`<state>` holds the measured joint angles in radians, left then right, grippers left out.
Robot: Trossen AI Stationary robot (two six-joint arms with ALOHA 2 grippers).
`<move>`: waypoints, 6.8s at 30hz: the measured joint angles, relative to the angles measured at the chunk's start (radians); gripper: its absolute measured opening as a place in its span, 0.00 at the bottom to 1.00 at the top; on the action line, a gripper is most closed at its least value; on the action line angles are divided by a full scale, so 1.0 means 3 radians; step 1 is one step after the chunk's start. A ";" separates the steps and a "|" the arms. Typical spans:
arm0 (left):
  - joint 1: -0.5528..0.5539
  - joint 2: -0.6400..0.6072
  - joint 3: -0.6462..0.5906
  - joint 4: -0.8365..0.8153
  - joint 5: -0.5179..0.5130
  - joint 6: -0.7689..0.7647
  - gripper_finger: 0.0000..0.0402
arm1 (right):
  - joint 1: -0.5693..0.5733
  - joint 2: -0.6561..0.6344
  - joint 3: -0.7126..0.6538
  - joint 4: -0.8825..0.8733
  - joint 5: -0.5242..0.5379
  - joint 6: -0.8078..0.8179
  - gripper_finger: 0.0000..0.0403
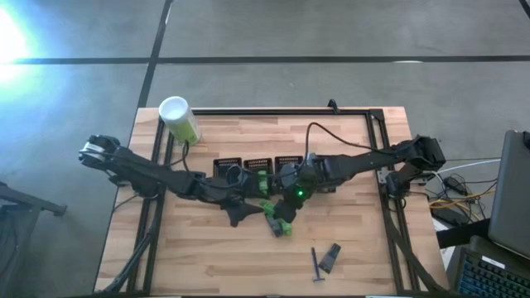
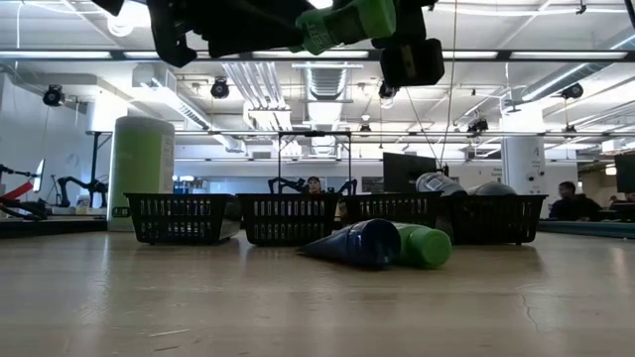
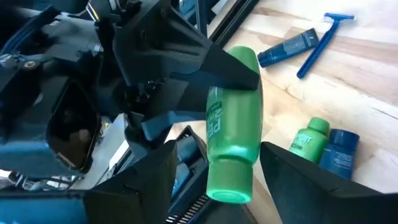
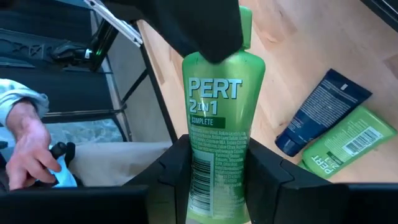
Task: Pick & Place Travel size toiletries
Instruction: Put the green shampoo into the black basket, then put the blue shave cream into the middle right black basket
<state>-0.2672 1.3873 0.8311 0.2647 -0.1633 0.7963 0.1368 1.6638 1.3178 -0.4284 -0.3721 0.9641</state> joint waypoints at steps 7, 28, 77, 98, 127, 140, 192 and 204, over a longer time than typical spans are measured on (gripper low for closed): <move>0.0026 0.0208 0.0139 -0.0010 0.0130 -0.0042 0.58 | -0.0003 0.0000 0.0000 0.0063 -0.0014 -0.0025 0.25; 0.0024 0.0228 0.0188 -0.0149 -0.0020 -0.0132 0.30 | -0.0023 0.0001 0.0000 0.0067 0.0001 -0.0084 0.34; 0.1353 0.0209 0.0577 -0.1826 0.0003 -0.2479 0.29 | 0.0389 -0.0928 -0.0062 -0.1422 0.2693 0.0698 0.90; 0.1251 0.0204 0.0092 -0.1665 -0.0119 -0.6892 0.29 | 0.0389 -0.0874 -0.0062 -0.1450 0.2779 0.0803 0.90; 0.1011 0.0455 0.0094 -0.1334 -0.0319 -0.6828 0.55 | 0.0398 -0.0865 -0.0062 -0.1438 0.2822 0.0853 0.90; 0.0812 0.0252 0.0094 -0.0881 0.0463 -0.4144 0.58 | 0.0404 -0.0801 -0.0077 -0.1445 0.2293 0.0848 0.90; 0.0492 0.0224 0.0091 -0.1493 0.1065 -0.2913 0.55 | 0.1929 0.0537 -0.0524 -0.1375 0.0954 0.4731 0.90; 0.0492 0.0224 0.0078 -0.1514 0.1063 -0.2843 0.55 | 0.1846 0.0614 -0.0844 -0.0786 0.0876 0.4575 0.89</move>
<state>-0.1196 1.4544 0.8544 -0.1896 0.1558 -0.0566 0.6907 1.8481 1.0645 -0.6643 -0.1093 2.3367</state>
